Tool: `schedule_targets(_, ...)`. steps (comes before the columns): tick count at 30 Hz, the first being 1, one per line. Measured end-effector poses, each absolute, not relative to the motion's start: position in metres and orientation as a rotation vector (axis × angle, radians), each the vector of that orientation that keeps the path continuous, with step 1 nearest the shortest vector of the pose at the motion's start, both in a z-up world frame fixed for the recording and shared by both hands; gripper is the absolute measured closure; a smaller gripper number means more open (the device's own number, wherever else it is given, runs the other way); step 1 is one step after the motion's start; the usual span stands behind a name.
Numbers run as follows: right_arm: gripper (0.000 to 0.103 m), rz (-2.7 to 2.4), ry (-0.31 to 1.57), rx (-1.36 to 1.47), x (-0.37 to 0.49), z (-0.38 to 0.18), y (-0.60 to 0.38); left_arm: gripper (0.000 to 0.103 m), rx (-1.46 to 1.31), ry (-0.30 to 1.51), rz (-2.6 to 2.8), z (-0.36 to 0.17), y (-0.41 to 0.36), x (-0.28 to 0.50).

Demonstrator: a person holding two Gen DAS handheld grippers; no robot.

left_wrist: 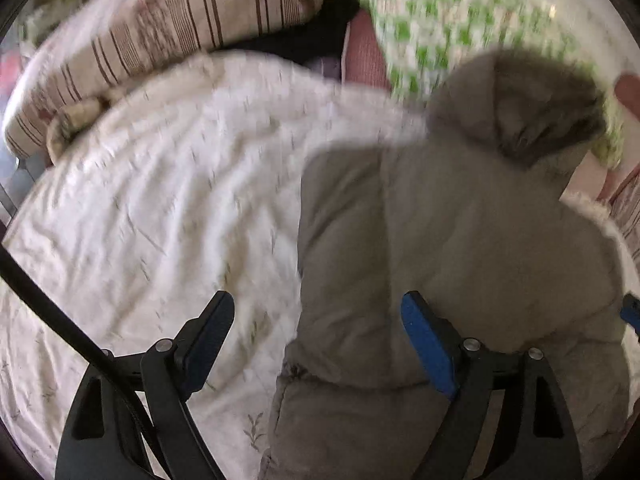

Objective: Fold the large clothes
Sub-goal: 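Fold the side edge over toward the zipper with the right tool and release, then withdraw the open right tool above the jacket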

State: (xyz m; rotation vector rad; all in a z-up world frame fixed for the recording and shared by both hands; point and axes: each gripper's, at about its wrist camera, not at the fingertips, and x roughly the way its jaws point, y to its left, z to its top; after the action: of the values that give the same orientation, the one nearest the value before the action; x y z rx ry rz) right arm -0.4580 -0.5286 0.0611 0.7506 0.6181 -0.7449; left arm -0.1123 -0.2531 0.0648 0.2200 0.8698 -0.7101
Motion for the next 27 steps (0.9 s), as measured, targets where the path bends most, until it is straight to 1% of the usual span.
schedule_targets(1, 0.060, -0.739, 0.604, 0.706, -0.455, 0.070, -0.523, 0.018, 0.192, 0.849, -0.730, 0.072, -0.251, -0.116)
schedule_targets(3, 0.052, -0.682, 0.610, 0.626, -0.438, 0.083, -0.510, 0.018, 0.136, 0.813, -0.772, 0.083, -0.251, -0.125)
schedule_targets(6, 0.051, -0.617, 0.639, 0.543, -0.406, 0.088, -0.491, 0.018, 0.125, 0.808, -0.836, 0.084, -0.264, -0.137)
schedule_targets(9, 0.048, -0.586, 0.690, 0.492, -0.363, 0.077, -0.481, 0.018, 0.220, 0.815, -0.831, 0.071, -0.281, -0.145)
schedule_targets(12, 0.046, -0.594, 0.800, 0.484, -0.335, 0.049, -0.484, 0.018, 0.300, 0.893, -0.809, 0.048, -0.291, -0.141)
schedule_targets(13, 0.045, -0.603, 0.844, 0.476, -0.327, 0.035, -0.484, 0.014, 0.321, 0.927, -0.795, 0.041, -0.293, -0.137)
schedule_targets(14, 0.045, -0.608, 0.885, 0.460, -0.321, 0.022, -0.484, 0.008, 0.340, 0.954, -0.775, 0.034, -0.293, -0.134)
schedule_targets(15, 0.045, -0.606, 0.903, 0.449, -0.318, 0.016, -0.483, 0.005, 0.347, 0.970, -0.763, 0.030, -0.293, -0.132)
schedule_targets(17, 0.044, -0.605, 0.897, 0.445, -0.322, 0.020, -0.481, 0.004, 0.338, 0.989, -0.769, 0.027, -0.290, -0.129)
schedule_targets(20, 0.044, -0.552, 0.850, 0.537, -0.345, 0.038, -0.480, 0.005, 0.325, 0.976, -0.784, 0.036, -0.285, -0.132)
schedule_targets(23, 0.041, -0.533, 0.789, 0.573, -0.388, 0.060, -0.470, 0.005, 0.294, 0.927, -0.823, 0.058, -0.277, -0.141)
schedule_targets(26, 0.034, -0.539, 0.771, 0.580, -0.437, 0.065, -0.453, 0.005, 0.264, 0.875, -0.841, 0.079, -0.270, -0.155)
schedule_targets(27, 0.034, -0.540, 0.778, 0.585, -0.446, 0.064, -0.448, 0.005, 0.254, 0.859, -0.849, 0.086, -0.267, -0.160)
